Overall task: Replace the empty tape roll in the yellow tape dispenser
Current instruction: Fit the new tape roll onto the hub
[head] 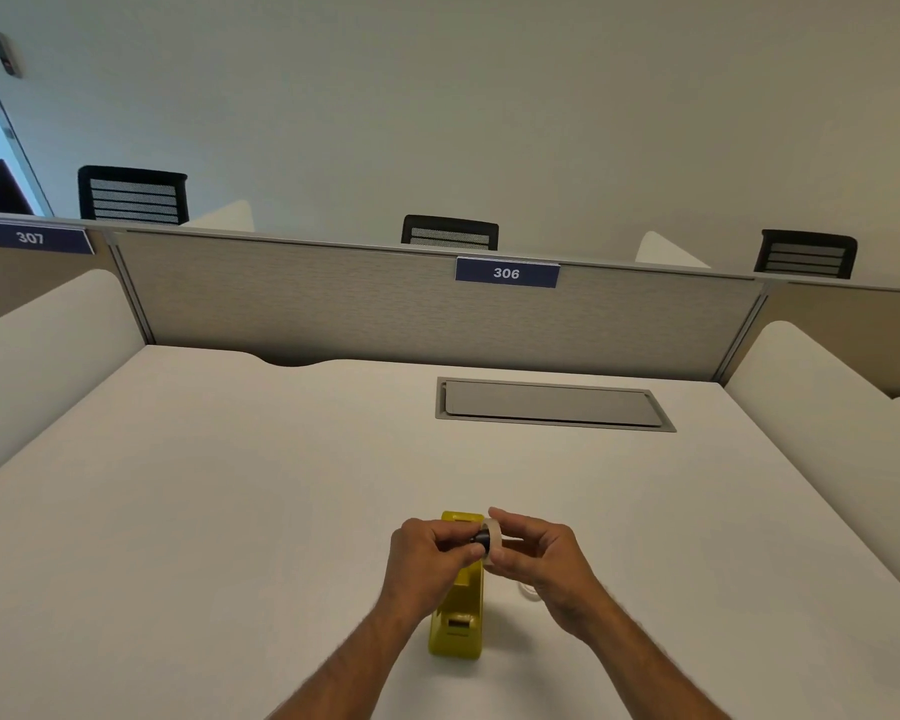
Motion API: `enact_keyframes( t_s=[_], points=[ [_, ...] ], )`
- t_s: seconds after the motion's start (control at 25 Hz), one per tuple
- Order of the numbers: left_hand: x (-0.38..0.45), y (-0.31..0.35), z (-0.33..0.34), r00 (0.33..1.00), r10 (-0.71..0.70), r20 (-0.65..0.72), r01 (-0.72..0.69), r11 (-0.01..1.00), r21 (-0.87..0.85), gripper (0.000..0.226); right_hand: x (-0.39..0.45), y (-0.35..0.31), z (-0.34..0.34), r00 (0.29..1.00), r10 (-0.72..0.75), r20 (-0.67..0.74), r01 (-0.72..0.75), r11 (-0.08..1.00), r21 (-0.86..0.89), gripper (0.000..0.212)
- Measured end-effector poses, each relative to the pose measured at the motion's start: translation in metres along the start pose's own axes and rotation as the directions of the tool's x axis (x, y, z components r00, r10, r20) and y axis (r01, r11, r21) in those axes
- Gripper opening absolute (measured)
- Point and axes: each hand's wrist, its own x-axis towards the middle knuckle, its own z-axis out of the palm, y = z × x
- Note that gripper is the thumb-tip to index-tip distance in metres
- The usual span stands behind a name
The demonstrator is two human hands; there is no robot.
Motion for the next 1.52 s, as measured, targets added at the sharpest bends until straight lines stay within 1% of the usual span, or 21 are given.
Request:
enact_keyframes(
  t_s=[0.16, 0.28, 0.4, 0.48, 0.6, 0.8, 1.08, 1.24, 1.52],
  points=[
    [-0.001, 0.001, 0.003, 0.998, 0.061, -0.028, -0.06, 0.998, 0.028, 0.03, -0.001, 0.002, 0.007, 0.999, -0.007, -0.031, 0.006, 0.999, -0.046, 0.046],
    [-0.001, 0.001, 0.006, 0.994, 0.094, -0.052, -0.091, 0.994, 0.057, 0.027, 0.001, 0.003, 0.014, 0.997, -0.027, -0.078, 0.021, 0.997, -0.077, 0.032],
    [-0.002, -0.001, 0.007, 0.995, 0.099, -0.032, -0.097, 0.994, 0.048, 0.03, 0.003, 0.003, 0.016, 0.996, -0.022, -0.086, 0.015, 0.997, -0.079, 0.021],
    [-0.004, 0.0, 0.009, 0.993, 0.115, -0.038, -0.112, 0.991, 0.073, 0.034, 0.004, 0.004, 0.016, 0.996, -0.021, -0.082, 0.014, 0.996, -0.087, 0.017],
    [-0.005, 0.001, 0.011, 0.99, 0.124, -0.068, -0.116, 0.987, 0.108, 0.031, 0.004, 0.005, 0.017, 0.996, -0.028, -0.089, 0.017, 0.992, -0.123, 0.017],
    [-0.005, 0.0, 0.012, 0.987, 0.143, -0.071, -0.131, 0.98, 0.148, 0.024, 0.005, 0.007, 0.016, 0.993, -0.053, -0.104, 0.031, 0.979, -0.204, 0.015],
    [-0.005, 0.002, 0.012, 0.986, 0.158, -0.061, -0.146, 0.975, 0.166, 0.025, 0.004, 0.012, 0.017, 0.988, -0.099, -0.117, 0.07, 0.971, -0.228, 0.016],
    [-0.005, 0.001, 0.013, 0.986, 0.155, -0.057, -0.142, 0.971, 0.19, 0.02, 0.003, 0.015, 0.019, 0.98, -0.115, -0.16, 0.074, 0.967, -0.242, 0.015],
    [-0.003, 0.001, 0.013, 0.986, 0.149, -0.075, -0.134, 0.976, 0.173, 0.021, 0.004, 0.012, 0.022, 0.981, -0.106, -0.165, 0.07, 0.976, -0.206, 0.018]
  ],
)
